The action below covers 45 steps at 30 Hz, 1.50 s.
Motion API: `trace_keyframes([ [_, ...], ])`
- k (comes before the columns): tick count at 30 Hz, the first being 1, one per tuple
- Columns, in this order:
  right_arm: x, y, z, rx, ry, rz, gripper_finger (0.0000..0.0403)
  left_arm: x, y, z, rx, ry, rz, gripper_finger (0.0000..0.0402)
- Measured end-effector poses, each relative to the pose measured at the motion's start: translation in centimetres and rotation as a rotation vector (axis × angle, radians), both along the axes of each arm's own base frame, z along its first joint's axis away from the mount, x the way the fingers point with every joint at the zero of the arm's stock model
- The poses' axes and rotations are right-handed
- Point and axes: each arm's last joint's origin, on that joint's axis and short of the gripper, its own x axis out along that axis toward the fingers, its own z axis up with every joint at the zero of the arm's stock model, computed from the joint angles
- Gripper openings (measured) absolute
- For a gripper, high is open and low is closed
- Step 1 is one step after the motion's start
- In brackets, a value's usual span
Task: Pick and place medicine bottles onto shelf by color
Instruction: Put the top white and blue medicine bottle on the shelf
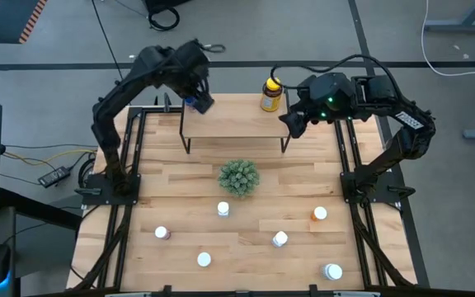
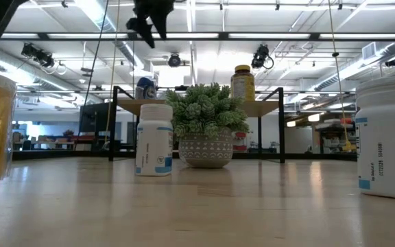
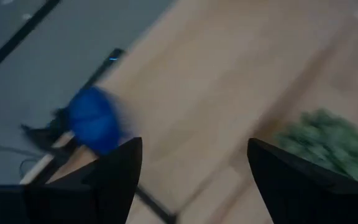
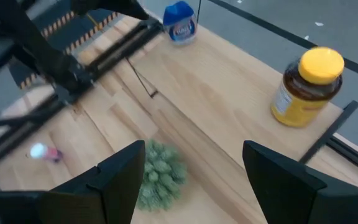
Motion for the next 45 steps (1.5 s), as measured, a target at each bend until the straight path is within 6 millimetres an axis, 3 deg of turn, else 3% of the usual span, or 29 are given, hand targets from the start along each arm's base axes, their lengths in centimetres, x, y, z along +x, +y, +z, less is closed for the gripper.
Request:
trace_keyframes([
  [9,0.1,1.5,-1.3,0.011,0.088,0.004,0.0276,3.0,-8.5,0.7,0.006,-0.025,-0.306,0.0297],
  [14,1.6,3.0,-4.8,0.076,0.199,0.017,0.0276,4.0,-11.4,-0.1,0.015,0.007,-0.454,0.0295],
  [18,3.0,4.8,-8.2,0.189,0.258,0.027,0.0276,5.0,-12.3,-2.2,-0.026,0.054,-0.549,0.0283],
  [23,3.5,8.0,-10.5,0.267,0.244,-0.004,0.0276,5.8,-13.7,-4.8,-0.155,-0.078,-0.693,0.0255],
  [32,2.1,13.3,-13.4,0.321,0.153,-0.222,0.0276,3.2,-16.4,-10.9,-0.201,-0.078,-0.761,0.0215],
  [39,1.7,14.9,-15.4,0.387,0.134,-0.302,0.0276,2.6,-19.4,-14.2,-0.204,-0.166,-0.814,0.0206],
  [45,1.3,15.6,-16.6,0.382,0.158,-0.315,0.0276,2.7,-22.6,-16.3,-0.166,-0.197,-0.906,0.0224],
])
